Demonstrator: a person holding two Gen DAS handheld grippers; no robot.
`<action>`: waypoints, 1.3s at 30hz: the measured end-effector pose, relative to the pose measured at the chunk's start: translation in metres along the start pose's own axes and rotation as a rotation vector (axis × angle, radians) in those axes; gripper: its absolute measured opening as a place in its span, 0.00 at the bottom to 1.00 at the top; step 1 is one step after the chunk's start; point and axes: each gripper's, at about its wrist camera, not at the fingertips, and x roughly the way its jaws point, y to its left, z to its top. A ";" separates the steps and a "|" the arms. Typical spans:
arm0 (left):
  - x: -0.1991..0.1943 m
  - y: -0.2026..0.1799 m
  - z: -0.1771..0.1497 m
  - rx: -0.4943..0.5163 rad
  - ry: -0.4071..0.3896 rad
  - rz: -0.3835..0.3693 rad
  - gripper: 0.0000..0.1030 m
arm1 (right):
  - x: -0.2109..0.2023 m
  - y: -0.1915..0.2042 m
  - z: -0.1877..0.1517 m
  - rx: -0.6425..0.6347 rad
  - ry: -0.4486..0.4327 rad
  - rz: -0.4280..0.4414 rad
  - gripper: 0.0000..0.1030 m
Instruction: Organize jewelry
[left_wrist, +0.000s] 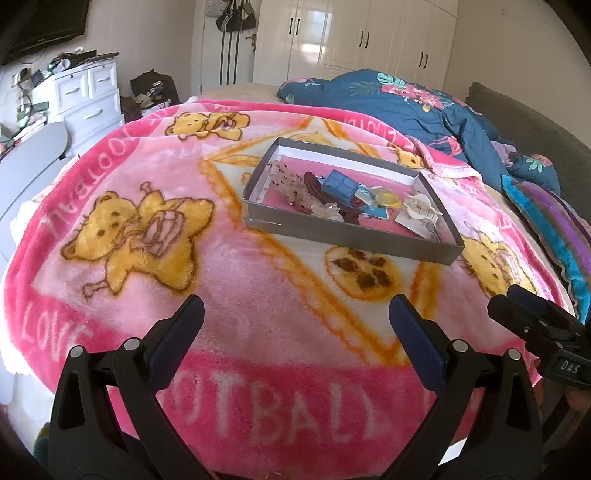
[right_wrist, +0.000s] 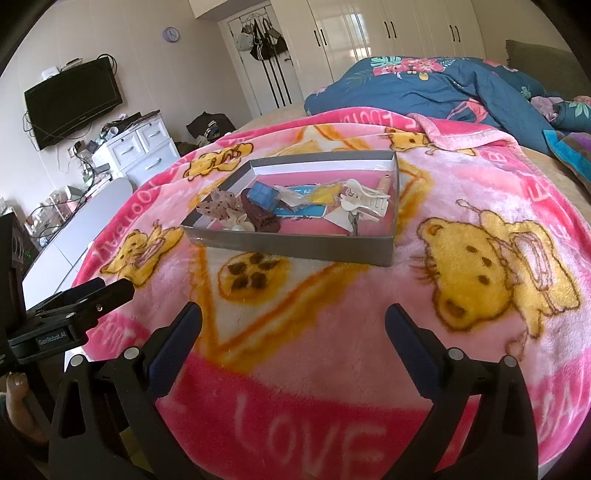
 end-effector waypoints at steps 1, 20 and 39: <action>0.000 0.000 0.000 0.001 0.000 0.000 0.91 | 0.000 0.001 0.000 -0.001 0.000 0.002 0.96; -0.002 0.003 -0.001 0.000 0.002 0.009 0.91 | 0.000 0.002 -0.001 0.005 0.002 0.005 0.96; -0.001 0.001 -0.001 0.003 0.005 0.009 0.91 | 0.001 0.002 -0.005 0.001 0.011 0.008 0.96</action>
